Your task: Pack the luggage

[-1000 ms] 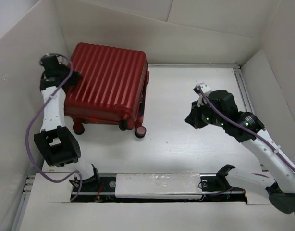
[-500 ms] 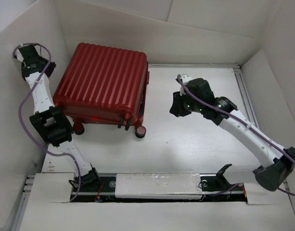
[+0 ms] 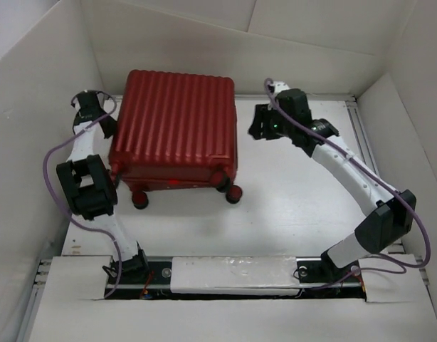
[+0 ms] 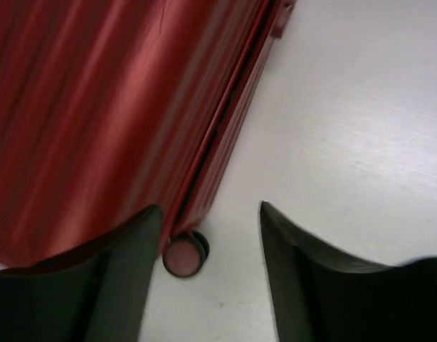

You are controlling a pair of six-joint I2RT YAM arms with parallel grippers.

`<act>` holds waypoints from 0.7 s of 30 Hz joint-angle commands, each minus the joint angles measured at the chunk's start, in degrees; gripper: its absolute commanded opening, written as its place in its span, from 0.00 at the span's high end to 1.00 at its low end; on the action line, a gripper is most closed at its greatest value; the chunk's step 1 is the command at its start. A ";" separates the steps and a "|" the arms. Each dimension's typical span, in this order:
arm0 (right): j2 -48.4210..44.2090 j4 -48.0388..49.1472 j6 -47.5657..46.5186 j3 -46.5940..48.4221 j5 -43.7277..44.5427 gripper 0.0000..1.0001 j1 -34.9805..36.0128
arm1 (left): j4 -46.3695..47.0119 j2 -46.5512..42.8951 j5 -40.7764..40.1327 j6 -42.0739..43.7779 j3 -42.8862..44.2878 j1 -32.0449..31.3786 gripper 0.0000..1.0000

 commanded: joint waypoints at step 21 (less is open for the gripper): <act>33.02 -12.53 -11.15 36.09 -19.31 0.78 -4.51 | -5.59 -47.45 12.84 -6.54 -48.23 -33.32 1.00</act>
